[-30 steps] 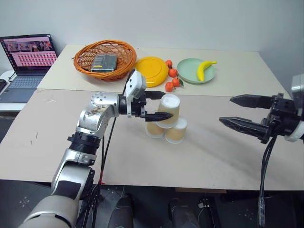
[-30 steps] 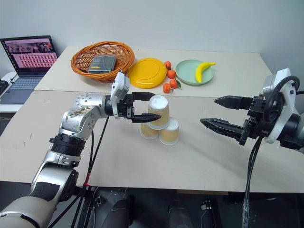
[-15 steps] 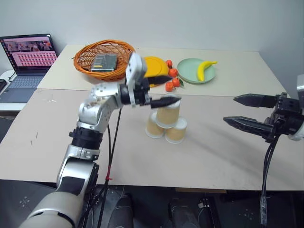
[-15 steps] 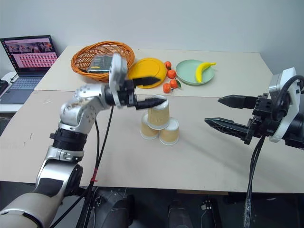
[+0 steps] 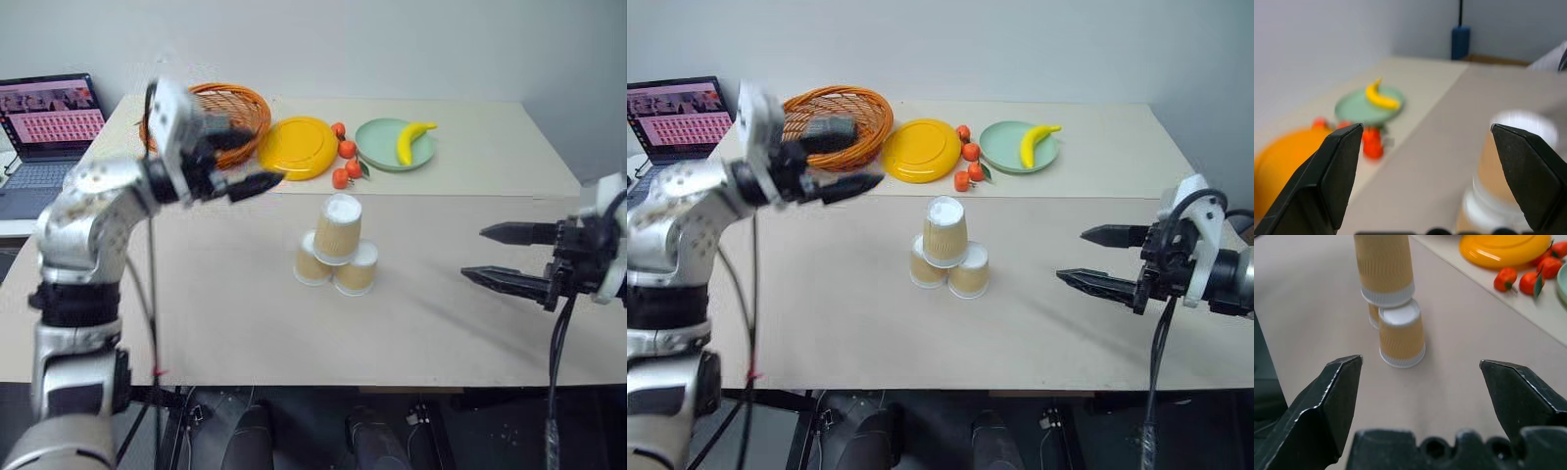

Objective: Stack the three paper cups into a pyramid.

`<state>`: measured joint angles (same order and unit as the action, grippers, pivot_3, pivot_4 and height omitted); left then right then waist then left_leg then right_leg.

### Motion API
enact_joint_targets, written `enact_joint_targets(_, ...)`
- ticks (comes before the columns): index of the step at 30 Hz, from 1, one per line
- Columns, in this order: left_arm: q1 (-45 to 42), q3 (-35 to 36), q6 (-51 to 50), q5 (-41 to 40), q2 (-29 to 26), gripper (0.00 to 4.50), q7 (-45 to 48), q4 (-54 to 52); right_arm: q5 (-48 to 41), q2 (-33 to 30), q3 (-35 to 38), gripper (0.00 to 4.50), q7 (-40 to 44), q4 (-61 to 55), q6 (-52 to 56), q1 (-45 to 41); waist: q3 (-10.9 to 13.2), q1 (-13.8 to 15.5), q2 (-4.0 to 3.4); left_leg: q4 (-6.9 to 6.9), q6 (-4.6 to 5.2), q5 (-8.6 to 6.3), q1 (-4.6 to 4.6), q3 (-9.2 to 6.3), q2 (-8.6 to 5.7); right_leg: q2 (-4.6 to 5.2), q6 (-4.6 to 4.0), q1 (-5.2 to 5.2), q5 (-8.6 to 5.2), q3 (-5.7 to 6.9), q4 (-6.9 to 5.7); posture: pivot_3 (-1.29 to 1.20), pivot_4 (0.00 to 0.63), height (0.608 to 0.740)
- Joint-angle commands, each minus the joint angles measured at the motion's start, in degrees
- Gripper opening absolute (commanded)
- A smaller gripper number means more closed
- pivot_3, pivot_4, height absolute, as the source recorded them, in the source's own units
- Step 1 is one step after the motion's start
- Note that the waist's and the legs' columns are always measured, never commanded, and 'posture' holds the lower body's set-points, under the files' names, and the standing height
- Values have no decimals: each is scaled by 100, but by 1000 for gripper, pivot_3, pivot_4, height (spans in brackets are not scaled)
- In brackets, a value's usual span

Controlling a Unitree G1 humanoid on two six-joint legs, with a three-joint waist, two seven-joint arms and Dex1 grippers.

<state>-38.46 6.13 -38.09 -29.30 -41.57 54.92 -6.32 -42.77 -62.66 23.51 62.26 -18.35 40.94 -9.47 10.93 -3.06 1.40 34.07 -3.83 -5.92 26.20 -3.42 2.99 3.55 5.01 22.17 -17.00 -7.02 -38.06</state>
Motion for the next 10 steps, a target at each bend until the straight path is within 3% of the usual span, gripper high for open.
enact_joint_targets(1, 561, 325, -166, -109, -309, 4463, -92, -649, 395, -8, -245, 4500, 214, 337, -586, -245, 0, 40, 1, 5, 0, 0, 0, 1, 0, 0, 1, -1, 0, 0, 0, 0, 150, 732)
enact_joint_targets(10, 1396, 601, -20, -57, -30, 4463, -802, -935, 1086, 497, -860, 4500, 160, 1252, -1392, -817, 0, 66, 0, 15, 0, 0, 0, 3, 1, 0, 1, -2, 1, -4, 1, 0, 150, 732)
